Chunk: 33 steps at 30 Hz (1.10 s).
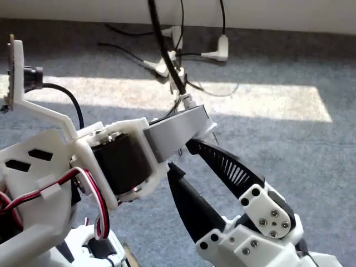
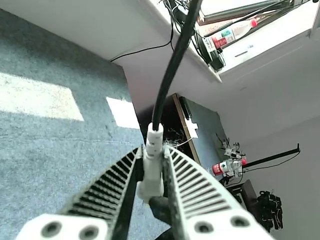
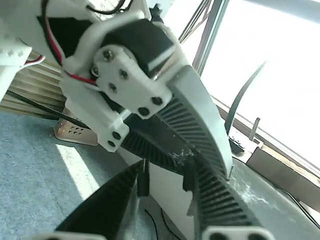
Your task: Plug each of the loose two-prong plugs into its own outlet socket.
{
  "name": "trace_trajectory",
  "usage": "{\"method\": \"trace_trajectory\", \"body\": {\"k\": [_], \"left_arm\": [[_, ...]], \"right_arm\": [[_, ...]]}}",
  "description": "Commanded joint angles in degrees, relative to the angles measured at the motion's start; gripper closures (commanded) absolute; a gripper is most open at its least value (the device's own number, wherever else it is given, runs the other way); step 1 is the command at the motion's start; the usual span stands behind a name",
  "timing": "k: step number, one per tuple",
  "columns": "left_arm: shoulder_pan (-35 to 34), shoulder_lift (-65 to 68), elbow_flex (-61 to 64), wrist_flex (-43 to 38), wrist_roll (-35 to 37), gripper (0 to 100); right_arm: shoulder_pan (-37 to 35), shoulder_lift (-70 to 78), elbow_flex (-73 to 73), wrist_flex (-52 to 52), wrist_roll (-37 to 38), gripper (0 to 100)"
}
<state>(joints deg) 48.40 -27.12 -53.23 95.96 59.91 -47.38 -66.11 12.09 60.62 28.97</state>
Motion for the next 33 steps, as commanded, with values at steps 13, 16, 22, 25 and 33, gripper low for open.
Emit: {"method": "trace_trajectory", "body": {"k": [13, 16, 22, 25, 33], "left_arm": [[-0.5, -2.6, -0.1, -2.1, 0.3, 99], [-0.5, -2.3, 0.0, -2.1, 0.2, 99], [-7.2, -2.2, 0.3, -3.5, 0.4, 99], [-13.8, -2.2, 5.4, -7.8, 0.5, 99], [-20.5, -2.4, 37.4, -35.4, 0.5, 99]], "right_arm": [[9.2, 8.7, 0.6, -1.4, 2.6, 86.5], [9.2, 8.6, 0.2, -0.9, 2.6, 86.5], [9.2, 5.6, -4.4, 4.7, 2.6, 86.5], [9.2, 1.2, -6.5, 7.0, 2.7, 86.5], [12.5, -3.0, -10.9, 10.2, 6.2, 86.5]]}}
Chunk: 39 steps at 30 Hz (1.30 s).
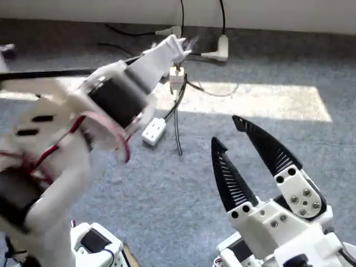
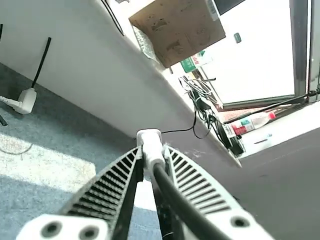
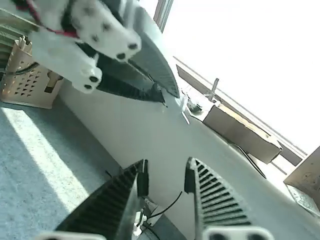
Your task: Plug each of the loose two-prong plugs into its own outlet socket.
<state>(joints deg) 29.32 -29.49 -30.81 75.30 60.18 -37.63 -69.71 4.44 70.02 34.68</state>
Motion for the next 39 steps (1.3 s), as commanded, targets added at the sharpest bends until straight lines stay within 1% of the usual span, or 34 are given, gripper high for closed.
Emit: {"method": "trace_trajectory", "body": {"k": [1, 4, 6, 8, 10, 12, 16, 17, 18, 21, 24, 31, 35, 37, 39], "left_arm": [[-1.5, 0.0, 18.6, -18.2, 0.3, 99], [-2.9, -0.4, 28.4, -25.7, -0.1, 99], [-5.6, -0.7, 33.9, -27.3, -0.1, 99], [-9.2, -0.7, 37.6, -30.8, -0.2, 99], [-10.3, -0.9, 40.1, -33.9, -0.2, 99], [-12.4, -1.4, 41.1, -33.1, -2.2, 99], [-17.0, -2.5, 43.9, -28.4, -14.7, 99], [-18.2, -2.6, 44.9, -27.7, -17.0, 99], [-19.2, -2.4, 46.1, -27.3, -17.8, 99], [-22.4, -2.3, 49.3, -27.4, -17.8, 99], [-23.3, -2.3, 50.2, -27.2, -17.8, 99], [-23.1, -2.2, 52.0, -26.1, -17.6, 99], [-23.3, -2.7, 56.0, -25.9, -17.6, 99], [-23.3, -2.8, 58.2, -25.1, -17.6, 99], [-23.3, -2.8, 59.0, -22.6, -17.4, 99]], "right_arm": [[4.3, 1.4, -4.2, 0.7, -0.4, 86.5], [8.9, 5.3, -6.4, 0.6, -2.9, 86.5], [11.8, 9.4, -7.9, 0.4, -4.8, 86.5], [15.6, 14.4, -9.9, 0.3, -6.9, 86.5], [19.3, 19.6, -12.4, 0.3, -9.0, 86.5], [22.7, 24.2, -14.9, 0.3, -10.7, 86.5], [27.0, 32.0, -19.1, 0.6, -13.2, 86.5], [27.7, 33.6, -20.2, 0.8, -13.3, 86.5], [28.3, 35.1, -20.9, 0.8, -13.8, 86.5], [28.5, 39.4, -22.9, 2.3, -17.1, 86.5], [29.0, 44.1, -25.8, 7.0, -18.3, 86.5], [38.3, 55.1, -26.7, 19.6, -27.0, 86.5], [41.5, 57.7, -21.9, 22.8, -30.2, 86.5], [42.2, 57.2, -16.7, 22.3, -30.2, 86.5], [42.3, 56.0, -9.5, 20.2, -30.2, 86.5]]}}
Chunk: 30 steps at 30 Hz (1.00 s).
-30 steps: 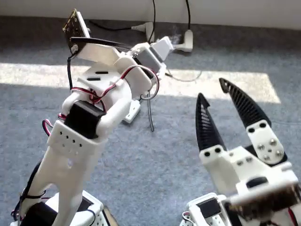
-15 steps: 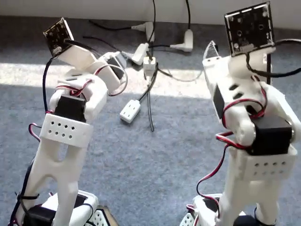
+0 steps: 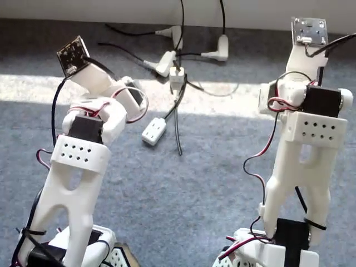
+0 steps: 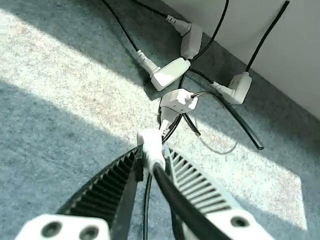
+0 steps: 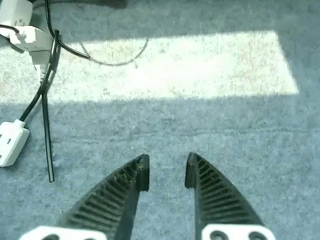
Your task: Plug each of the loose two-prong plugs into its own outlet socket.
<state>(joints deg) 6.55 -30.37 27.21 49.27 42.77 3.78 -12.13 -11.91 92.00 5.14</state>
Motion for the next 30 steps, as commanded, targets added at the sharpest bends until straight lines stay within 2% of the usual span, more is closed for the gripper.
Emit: {"method": "trace_trajectory", "body": {"k": [1, 6, 10, 14, 18, 25, 28, 30], "left_arm": [[-0.7, -1.9, 1.1, 5.1, 1.2, 99], [-2.7, -1.5, 1.5, 8.5, 7.3, 99], [-2.5, -1.9, 5.2, 8.3, 9.6, 99], [-2.5, -1.9, 7.0, 4.4, 10.0, 99], [0.2, -2.0, 9.0, 1.8, 10.0, 99], [11.0, -5.3, 11.8, 4.7, 9.9, 99], [10.8, -9.7, 15.7, 5.0, 10.9, 99], [8.7, -12.4, 18.9, 3.8, 15.8, 99]], "right_arm": [[0.9, -2.4, 11.1, -3.6, -0.8, 86.5], [1.0, -8.7, 32.7, -18.5, -5.2, 86.5], [0.7, -13.8, 46.7, -26.2, -7.4, 86.5], [0.6, -15.0, 58.2, -35.5, -9.3, 86.5], [0.3, -14.3, 63.7, -41.5, -13.0, 86.5], [-0.2, -14.5, 71.6, -53.3, -14.2, 86.5], [-0.2, -14.5, 73.5, -56.7, -14.3, 86.5], [-0.2, -14.3, 74.1, -57.9, -14.3, 86.5]]}}
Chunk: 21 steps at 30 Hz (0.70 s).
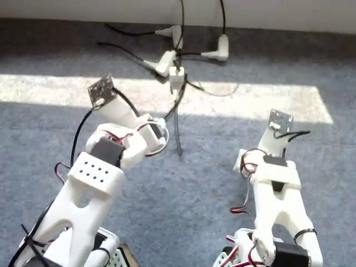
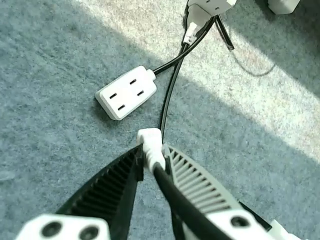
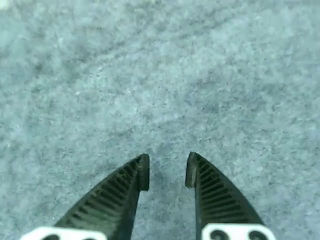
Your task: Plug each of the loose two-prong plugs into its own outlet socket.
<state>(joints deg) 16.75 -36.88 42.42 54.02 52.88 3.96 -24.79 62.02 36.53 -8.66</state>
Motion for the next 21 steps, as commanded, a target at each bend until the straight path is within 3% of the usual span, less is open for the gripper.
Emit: {"method": "trace_trajectory", "body": {"k": [1, 4, 9, 17, 21], "left_arm": [[-2.8, -7.2, 5.8, -2.4, 9.1, 99], [-7.0, -10.3, 12.4, -9.4, 14.4, 99], [-9.6, -11.5, 17.3, -19.2, 14.9, 99], [-9.1, -11.9, 17.2, -20.0, 18.0, 99], [-4.4, -12.0, 15.7, -20.5, 30.3, 99]], "right_arm": [[-0.4, -1.5, 0.1, -2.7, -0.5, 86.5], [-0.5, -1.5, 0.1, -2.7, -0.5, 86.5], [-0.7, -1.5, 0.2, -2.7, -0.5, 86.5], [-0.8, -2.1, 0.2, -2.7, -0.5, 86.5], [-2.9, -2.2, 0.0, -1.5, -0.4, 86.5]]}}
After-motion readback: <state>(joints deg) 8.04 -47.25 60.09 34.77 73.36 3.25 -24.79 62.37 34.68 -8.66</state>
